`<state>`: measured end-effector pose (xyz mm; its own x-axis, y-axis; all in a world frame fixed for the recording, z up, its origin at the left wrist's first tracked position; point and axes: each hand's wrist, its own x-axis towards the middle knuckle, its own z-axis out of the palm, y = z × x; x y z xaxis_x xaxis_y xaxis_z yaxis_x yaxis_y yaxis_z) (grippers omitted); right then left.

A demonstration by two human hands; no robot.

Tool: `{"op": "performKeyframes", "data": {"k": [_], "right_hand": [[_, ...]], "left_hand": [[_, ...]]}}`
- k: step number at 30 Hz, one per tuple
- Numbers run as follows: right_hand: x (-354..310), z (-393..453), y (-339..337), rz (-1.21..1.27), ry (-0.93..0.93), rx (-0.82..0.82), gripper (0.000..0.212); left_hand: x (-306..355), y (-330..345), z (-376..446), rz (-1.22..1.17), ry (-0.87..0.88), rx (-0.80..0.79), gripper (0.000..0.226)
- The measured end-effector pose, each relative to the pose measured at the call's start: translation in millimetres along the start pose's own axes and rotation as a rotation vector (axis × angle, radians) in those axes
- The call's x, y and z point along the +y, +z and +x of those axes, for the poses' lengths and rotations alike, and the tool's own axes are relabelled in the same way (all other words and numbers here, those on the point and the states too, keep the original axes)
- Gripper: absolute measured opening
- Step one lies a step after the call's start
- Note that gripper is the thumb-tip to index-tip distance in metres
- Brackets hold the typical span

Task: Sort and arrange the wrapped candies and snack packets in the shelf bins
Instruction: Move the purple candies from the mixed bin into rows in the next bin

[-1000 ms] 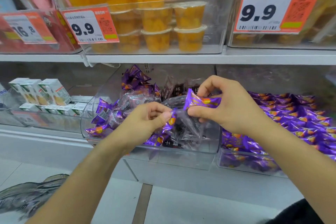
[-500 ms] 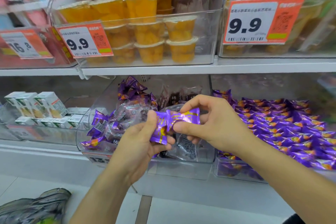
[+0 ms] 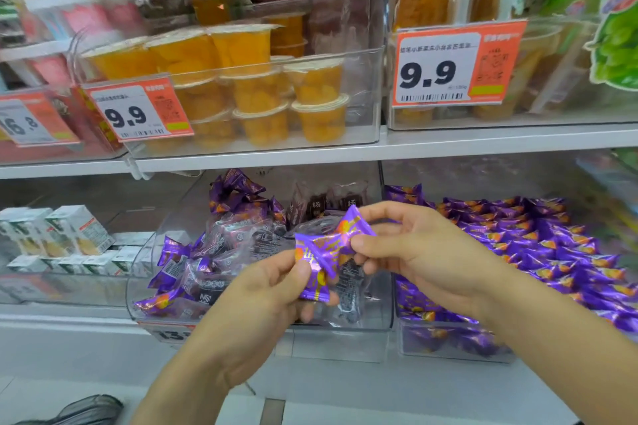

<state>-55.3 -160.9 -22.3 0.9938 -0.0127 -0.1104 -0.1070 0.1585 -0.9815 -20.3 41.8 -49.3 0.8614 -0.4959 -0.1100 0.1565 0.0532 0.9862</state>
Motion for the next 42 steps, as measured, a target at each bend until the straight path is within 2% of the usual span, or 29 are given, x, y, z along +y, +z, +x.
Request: {"op": "performKeyframes", "data": {"k": [3,8,13,18,23,26,30,33,38,42], "right_hand": [[-5,-2,-8,0.009,-0.008,0.023,0.024],[-15,-4,-16,0.03,0.03,0.007,0.024],[-14,-3,-16,-0.069,0.043,0.087,0.024],[-14,-7,-15,-0.074,-0.014,0.044,0.013],[-11,-8,-15,-0.106,-0.072,0.01,0.022],[-10,-8,-16,-0.135,-0.127,0.039,0.037],[-7,-9,-15,-0.2,-0.202,0.05,0.033],[-5,-10,-12,-0.308,-0.278,0.065,0.03],[-8,-14,-8,-0.445,-0.415,0.042,0.026],[-10,-12,-14,-0.611,-0.426,0.056,0.045]], "left_hand": [[2,0,-1,0.046,0.019,0.037,0.041],[9,4,0,0.078,0.027,0.095,0.038],[19,12,0,-0.079,-0.084,0.115,0.031],[16,16,4,-0.123,-0.089,0.124,0.03],[17,19,6,-0.071,-0.085,0.146,0.029],[16,24,6,0.003,-0.059,0.153,0.035],[17,33,8,-0.084,-0.056,0.179,0.05],[21,37,8,-0.219,-0.105,0.141,0.063],[17,42,2,-0.095,-0.01,0.029,0.047],[14,46,1,-0.054,0.075,0.037,0.046]]}}
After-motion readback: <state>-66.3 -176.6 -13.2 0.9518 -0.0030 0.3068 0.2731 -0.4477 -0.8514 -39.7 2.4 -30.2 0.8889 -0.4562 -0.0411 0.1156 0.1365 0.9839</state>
